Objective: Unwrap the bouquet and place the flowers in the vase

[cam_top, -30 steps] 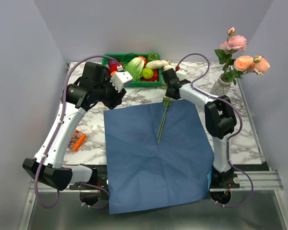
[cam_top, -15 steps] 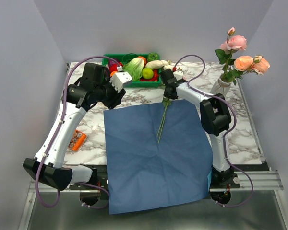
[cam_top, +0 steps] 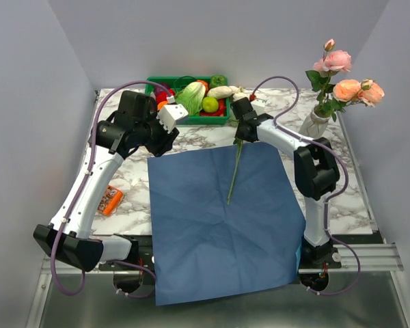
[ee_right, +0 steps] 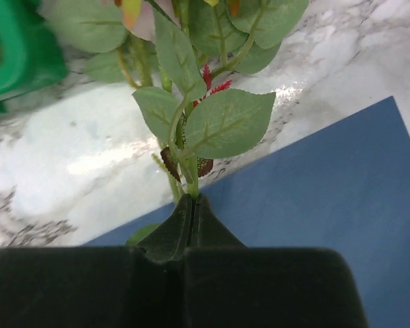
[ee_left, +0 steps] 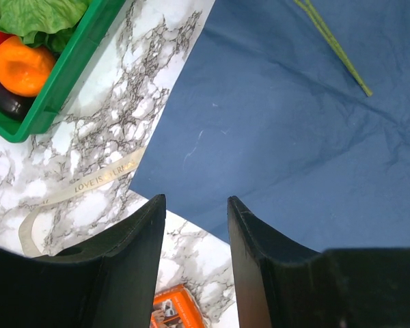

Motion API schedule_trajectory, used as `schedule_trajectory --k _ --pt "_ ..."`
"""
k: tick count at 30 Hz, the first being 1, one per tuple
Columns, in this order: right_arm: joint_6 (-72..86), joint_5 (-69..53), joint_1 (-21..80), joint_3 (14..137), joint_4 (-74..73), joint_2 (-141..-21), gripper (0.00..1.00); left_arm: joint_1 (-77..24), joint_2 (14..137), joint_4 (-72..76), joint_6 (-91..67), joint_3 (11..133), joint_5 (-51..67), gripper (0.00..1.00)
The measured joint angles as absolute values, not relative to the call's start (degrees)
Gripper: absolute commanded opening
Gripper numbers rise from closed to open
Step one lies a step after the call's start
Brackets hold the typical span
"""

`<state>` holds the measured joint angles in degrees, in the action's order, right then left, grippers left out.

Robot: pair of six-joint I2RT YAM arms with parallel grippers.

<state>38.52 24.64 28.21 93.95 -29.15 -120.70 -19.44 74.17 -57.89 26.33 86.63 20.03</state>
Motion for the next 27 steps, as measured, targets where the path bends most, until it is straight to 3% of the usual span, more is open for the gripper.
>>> schedule_trajectory --k 13,17,22,27 --pt "31.0 29.8 35.9 77.6 -14.7 -95.3 0.01 -19.4 74.1 -58.0 26.3 86.6 20.1 0.51" --pt "20.4 31.8 39.0 69.3 -2.5 -87.6 0.01 -19.2 74.0 -58.0 26.2 86.6 20.1 0.51" --pt "4.5 31.7 40.9 68.1 13.3 -78.3 0.01 -19.2 74.0 -58.0 26.0 86.6 20.1 0.5" --pt "-16.3 33.1 40.3 66.0 40.2 -69.9 0.01 -19.2 74.0 -58.0 25.7 86.6 20.1 0.5"
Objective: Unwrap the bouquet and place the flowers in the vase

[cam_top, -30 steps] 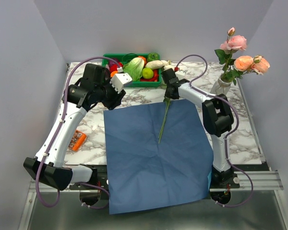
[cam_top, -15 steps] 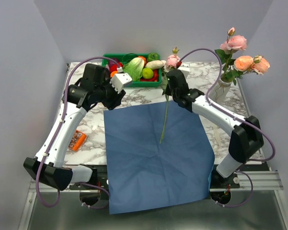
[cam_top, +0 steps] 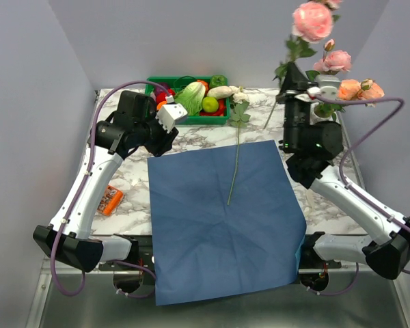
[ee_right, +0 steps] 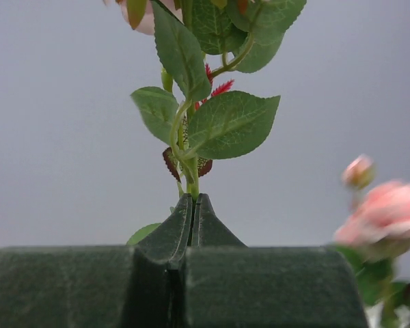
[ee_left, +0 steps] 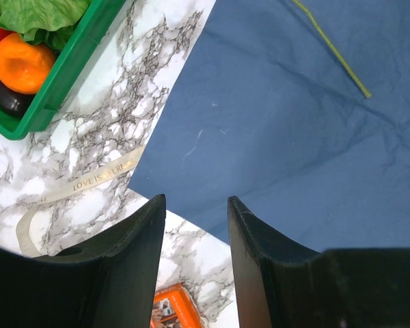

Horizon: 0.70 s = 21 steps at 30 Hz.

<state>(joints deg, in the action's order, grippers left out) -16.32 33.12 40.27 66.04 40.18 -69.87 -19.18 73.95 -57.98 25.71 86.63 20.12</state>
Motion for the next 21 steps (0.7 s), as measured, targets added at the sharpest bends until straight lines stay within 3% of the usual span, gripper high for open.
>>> schedule_trajectory --k 6,12,21 --pt "-31.1 33.8 33.2 66.0 56.4 -67.7 0.01 -19.2 74.0 -57.9 25.7 86.6 20.1 0.51" --pt "-32.8 33.4 22.4 66.4 57.5 -67.4 0.01 -19.2 74.0 -58.0 25.7 86.6 20.1 0.51" --pt "-31.0 31.8 15.8 69.4 56.9 -71.6 0.01 -19.2 74.3 -58.0 25.9 87.0 20.1 0.51"
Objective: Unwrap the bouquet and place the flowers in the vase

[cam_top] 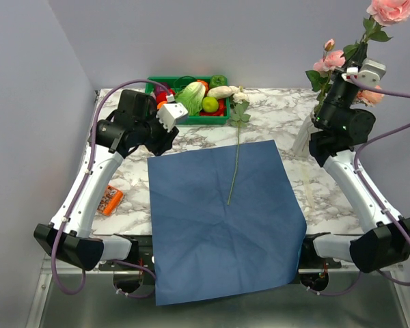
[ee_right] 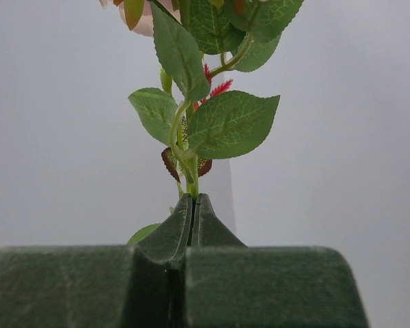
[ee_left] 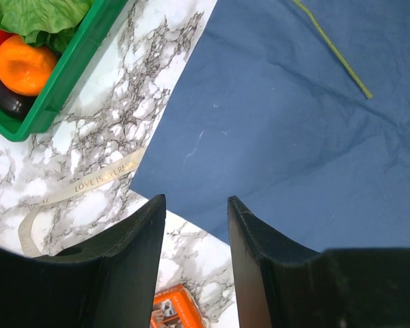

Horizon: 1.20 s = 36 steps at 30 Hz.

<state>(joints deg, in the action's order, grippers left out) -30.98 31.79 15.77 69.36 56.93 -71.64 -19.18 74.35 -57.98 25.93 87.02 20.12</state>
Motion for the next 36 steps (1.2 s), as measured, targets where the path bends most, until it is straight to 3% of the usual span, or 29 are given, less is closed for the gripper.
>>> schedule_trajectory --k 26,27,28,30,32,36 --pt "-22.0 32.8 9.0 63.5 56.4 -82.8 0.01 -19.2 78.1 -58.8 26.4 90.9 20.1 0.5" --pt "-21.4 32.9 9.0 62.7 56.3 -83.0 0.06 -19.2 78.1 -58.9 26.4 91.0 20.1 0.5" --pt "-20.8 33.3 9.0 61.5 55.7 -83.1 0.27 -19.2 78.1 -58.9 26.4 91.1 20.1 0.51" --pt "-19.1 33.7 9.0 60.1 54.5 -83.0 0.55 -19.2 78.1 -58.9 26.4 91.2 20.1 0.5" --pt "-17.3 33.9 9.0 58.0 52.4 -82.3 0.74 -19.2 78.1 -59.1 26.4 91.2 20.1 0.51" --pt "-13.1 33.3 9.5 53.6 48.1 -78.8 0.82 -19.2 78.1 -59.5 26.4 91.2 20.1 0.51"
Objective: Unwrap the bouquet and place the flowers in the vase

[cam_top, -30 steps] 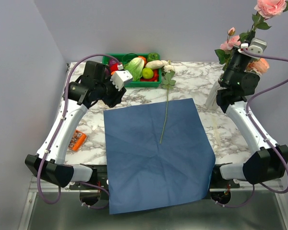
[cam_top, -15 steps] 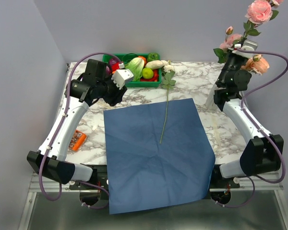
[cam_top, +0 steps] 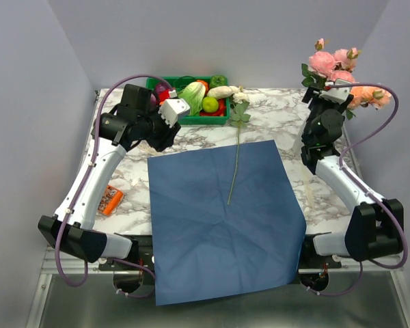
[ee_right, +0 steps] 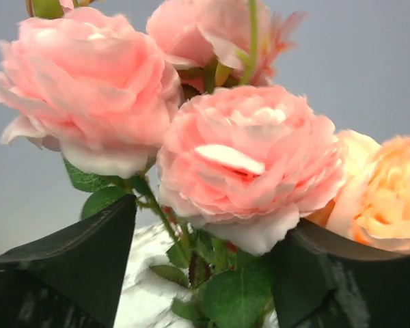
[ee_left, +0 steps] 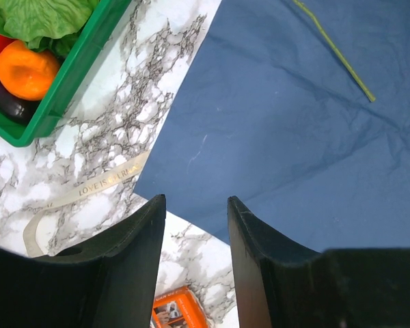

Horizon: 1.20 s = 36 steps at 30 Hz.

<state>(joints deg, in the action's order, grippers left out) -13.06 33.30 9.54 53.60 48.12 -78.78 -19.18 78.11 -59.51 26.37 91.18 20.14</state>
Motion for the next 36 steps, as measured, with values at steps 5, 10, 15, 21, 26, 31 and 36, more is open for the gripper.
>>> schedule_trajectory --k 5,10,15,21,26,31,36 --pt "-6.5 31.4 10.7 52.4 40.1 -72.4 0.88 -19.2 78.0 -59.5 26.3 91.2 20.2 0.51" --pt "-2.6 31.0 14.4 52.3 32.5 -69.6 0.95 -19.2 77.3 -59.5 26.3 91.2 20.2 0.51" --pt "1.7 31.7 23.9 53.7 20.4 -70.9 0.97 -19.2 76.4 -59.5 26.1 91.2 20.2 0.51" --pt "11.9 34.6 34.6 68.7 -1.9 -85.1 1.0 -19.2 76.3 -59.5 25.9 91.2 20.4 0.51" --pt "24.4 33.5 36.3 75.4 -16.8 -97.1 1.0 -19.1 75.8 -59.3 25.9 91.0 20.4 0.53" --pt "30.3 31.9 36.0 85.1 -28.5 -108.8 0.89 -19.1 73.8 -58.7 25.9 90.3 20.4 0.54" --pt "32.8 30.9 35.4 93.8 -35.4 -116.7 0.76 -19.1 73.4 -58.2 25.9 90.2 20.4 0.56"
